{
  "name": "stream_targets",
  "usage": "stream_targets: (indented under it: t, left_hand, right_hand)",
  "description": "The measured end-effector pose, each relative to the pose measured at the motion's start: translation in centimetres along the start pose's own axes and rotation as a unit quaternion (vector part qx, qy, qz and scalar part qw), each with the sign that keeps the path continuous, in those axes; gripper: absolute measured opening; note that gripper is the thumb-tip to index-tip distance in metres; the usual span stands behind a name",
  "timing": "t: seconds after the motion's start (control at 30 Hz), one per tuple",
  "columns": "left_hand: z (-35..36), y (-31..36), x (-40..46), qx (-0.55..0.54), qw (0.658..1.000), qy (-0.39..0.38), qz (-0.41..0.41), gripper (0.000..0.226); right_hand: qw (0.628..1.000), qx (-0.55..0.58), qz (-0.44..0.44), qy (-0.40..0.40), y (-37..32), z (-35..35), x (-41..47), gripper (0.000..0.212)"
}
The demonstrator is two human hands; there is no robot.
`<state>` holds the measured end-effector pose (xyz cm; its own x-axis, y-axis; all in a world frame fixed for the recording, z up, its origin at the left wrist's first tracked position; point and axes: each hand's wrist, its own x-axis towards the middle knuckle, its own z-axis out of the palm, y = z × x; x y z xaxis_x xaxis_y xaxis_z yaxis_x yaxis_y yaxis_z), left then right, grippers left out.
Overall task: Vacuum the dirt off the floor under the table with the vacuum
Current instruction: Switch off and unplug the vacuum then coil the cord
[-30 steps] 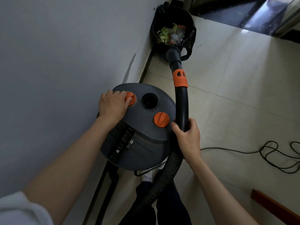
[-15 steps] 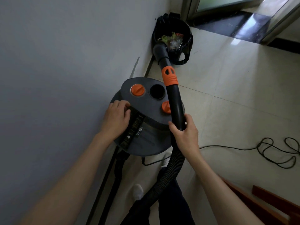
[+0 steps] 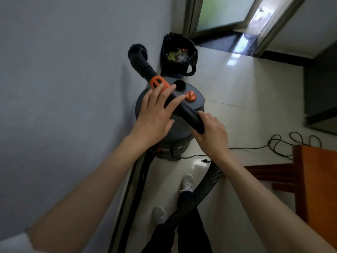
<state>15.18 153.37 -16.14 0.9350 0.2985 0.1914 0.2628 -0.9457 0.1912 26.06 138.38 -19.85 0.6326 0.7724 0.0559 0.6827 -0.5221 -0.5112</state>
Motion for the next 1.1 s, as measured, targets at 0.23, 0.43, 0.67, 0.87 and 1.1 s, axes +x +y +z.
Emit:
stream_targets:
  t: [0.23,0.43,0.67,0.87,1.1]
  left_hand:
    - [-5.0,3.5,2.2,0.038,0.999,0.011,0.028,0.045]
    - [-8.6,5.1,3.9,-0.049,0.996,0.046,-0.058,0.045]
    - [-11.9,7.0,7.7,-0.129,0.984,0.068,-0.103,0.042]
    - [-15.3,6.5,10.8,-0.205,0.957,0.104,-0.174,0.038]
    - [-15.9,5.9,12.0,-0.268,0.927,0.073,-0.251,0.035]
  right_hand:
    - [0.982,-0.123,-0.121,0.079,-2.0,-7.1,0.3,0.043]
    - [0.967,-0.105,-0.133,0.190,-1.7,-12.3,1.4,0.047]
    - [0.968,-0.015,0.027,0.251,1.7,-17.6,3.6,0.066]
    - [0.947,0.170,0.177,0.206,4.5,-20.2,4.8,0.057]
    - [0.933,0.216,0.183,0.221,6.3,-21.2,5.6,0.043]
